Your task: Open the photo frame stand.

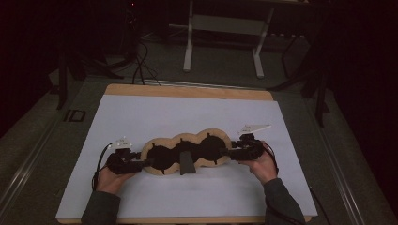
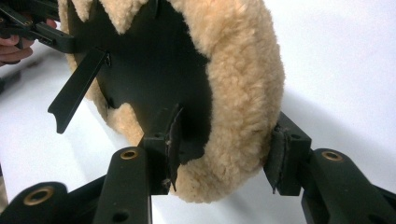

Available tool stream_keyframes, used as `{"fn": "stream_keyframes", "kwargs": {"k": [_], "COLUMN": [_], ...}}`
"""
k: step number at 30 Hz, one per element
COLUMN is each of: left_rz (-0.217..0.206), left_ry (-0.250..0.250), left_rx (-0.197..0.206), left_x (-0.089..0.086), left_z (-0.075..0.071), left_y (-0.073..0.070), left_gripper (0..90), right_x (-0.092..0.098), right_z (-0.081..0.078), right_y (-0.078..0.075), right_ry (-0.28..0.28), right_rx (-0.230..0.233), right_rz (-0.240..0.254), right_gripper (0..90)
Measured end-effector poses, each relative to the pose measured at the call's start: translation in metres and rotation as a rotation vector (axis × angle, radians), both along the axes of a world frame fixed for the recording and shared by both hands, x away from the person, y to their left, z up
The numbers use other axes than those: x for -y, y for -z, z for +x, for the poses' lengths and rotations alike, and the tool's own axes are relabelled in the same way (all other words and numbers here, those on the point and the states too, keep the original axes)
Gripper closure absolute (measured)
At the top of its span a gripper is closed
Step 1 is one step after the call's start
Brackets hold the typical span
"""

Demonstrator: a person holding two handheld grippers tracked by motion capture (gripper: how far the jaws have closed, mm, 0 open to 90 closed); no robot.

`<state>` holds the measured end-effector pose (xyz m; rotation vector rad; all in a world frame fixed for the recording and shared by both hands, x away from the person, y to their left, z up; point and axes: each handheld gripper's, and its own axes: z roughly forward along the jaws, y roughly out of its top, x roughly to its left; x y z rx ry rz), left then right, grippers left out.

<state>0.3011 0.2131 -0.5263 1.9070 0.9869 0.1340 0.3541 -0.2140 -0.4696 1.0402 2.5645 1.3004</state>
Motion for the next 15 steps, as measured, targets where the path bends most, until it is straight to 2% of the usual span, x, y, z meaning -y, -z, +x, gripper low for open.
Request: {"fn": "stream_keyframes", "kwargs": {"k": [6,13,15], "left_rz": [0.007,0.012,0.032], "left_ry": [-0.005,-0.019,-0.018], "left_rx": [0.026,0.050,0.070], "left_x": [0.0012,0.0029,0.0042], "left_z": [-0.0021,-0.0014,-0.0012], "left_y": [-0.0035,-0.0054,-0.0078], "left_gripper": [55.7,56.4,56.6], "right_x": [0.0023,0.0017,0.0018], "right_z": [0.0006,0.0000,-0.0001], "right_y": [0.0032,0.0027,0.0026], "right_ry": [0.007,0.012,0.014], "right_rx": [-0.006,0.031,0.037], "right_rz": [-0.001,-0.020,-0.024], "right_gripper": [50.3,49.2,48.9]}}
